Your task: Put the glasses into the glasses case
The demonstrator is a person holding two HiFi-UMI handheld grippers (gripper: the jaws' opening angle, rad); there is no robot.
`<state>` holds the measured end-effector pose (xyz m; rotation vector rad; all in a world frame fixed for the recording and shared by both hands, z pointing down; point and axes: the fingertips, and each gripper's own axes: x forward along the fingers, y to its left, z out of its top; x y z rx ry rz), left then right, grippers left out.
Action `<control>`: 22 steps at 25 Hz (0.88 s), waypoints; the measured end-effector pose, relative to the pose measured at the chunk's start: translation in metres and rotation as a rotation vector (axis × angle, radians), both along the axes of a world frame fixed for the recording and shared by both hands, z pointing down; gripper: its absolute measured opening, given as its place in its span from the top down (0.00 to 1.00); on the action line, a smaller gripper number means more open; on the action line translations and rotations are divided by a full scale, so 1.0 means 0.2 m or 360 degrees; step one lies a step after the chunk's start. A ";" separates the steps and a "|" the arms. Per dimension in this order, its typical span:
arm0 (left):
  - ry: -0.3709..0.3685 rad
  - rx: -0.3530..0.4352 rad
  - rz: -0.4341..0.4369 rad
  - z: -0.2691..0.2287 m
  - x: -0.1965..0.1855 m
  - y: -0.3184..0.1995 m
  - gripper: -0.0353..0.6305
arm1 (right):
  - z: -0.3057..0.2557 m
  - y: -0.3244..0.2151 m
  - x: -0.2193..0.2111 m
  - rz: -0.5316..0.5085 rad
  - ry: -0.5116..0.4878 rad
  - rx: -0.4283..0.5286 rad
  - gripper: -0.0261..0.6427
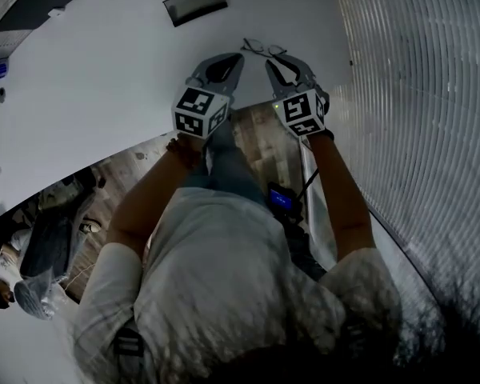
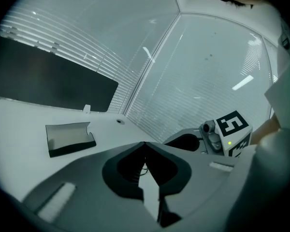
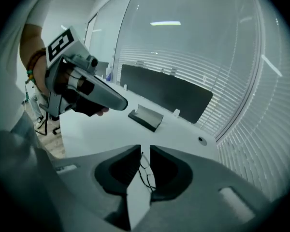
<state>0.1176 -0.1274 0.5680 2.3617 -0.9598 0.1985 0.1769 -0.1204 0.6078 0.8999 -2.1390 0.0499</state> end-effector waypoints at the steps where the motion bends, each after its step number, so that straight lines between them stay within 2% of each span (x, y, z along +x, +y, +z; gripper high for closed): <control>1: -0.0008 -0.0011 -0.0002 0.04 0.01 -0.02 0.94 | 0.06 -0.02 0.01 -0.0024 0.0038 -0.0014 0.88; 8: -0.0042 -0.0101 -0.0007 0.30 0.04 -0.04 0.94 | 0.46 -0.04 0.07 -0.0277 0.0389 -0.0096 0.80; 11: -0.0046 -0.0129 -0.0001 0.36 0.04 -0.05 0.94 | 0.56 -0.06 0.10 -0.0397 0.0561 -0.0073 0.78; 16: -0.0047 -0.0162 -0.0010 0.42 0.04 -0.07 0.94 | 0.62 -0.09 0.07 -0.0489 0.0640 -0.0041 0.78; 22: -0.0039 -0.0167 -0.0015 0.43 0.05 -0.06 0.94 | 0.66 -0.09 0.07 -0.0503 0.0673 -0.0050 0.78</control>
